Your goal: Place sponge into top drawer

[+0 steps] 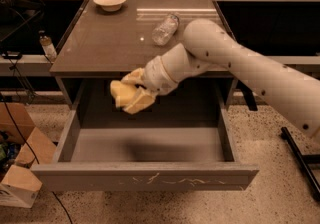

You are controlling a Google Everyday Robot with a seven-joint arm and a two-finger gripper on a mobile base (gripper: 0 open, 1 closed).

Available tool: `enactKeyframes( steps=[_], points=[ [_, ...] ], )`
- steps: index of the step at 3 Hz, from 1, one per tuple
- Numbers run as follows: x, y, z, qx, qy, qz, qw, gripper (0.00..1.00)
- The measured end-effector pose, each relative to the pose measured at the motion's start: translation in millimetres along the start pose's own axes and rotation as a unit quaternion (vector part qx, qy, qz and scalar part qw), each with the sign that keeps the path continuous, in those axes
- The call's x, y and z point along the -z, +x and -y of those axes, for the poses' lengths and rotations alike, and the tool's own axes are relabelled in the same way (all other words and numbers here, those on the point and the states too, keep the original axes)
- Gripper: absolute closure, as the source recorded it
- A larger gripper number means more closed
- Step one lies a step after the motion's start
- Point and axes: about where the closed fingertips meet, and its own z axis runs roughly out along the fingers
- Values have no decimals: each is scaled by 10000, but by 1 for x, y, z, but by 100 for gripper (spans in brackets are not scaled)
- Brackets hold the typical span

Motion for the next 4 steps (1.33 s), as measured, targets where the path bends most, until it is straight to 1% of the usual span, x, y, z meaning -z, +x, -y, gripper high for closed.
enactKeyframes(
  steps=[1,2,3,4],
  points=[
    [-11,32,-64,-358,-269,-29,9990,100],
    [-34,62,-92,-700,-350,-77,9969,82],
    [-51,87,-80,-1088,77,-189,9939,58],
    [-62,98,-63,-1290,625,-208,9895,35]
  ],
)
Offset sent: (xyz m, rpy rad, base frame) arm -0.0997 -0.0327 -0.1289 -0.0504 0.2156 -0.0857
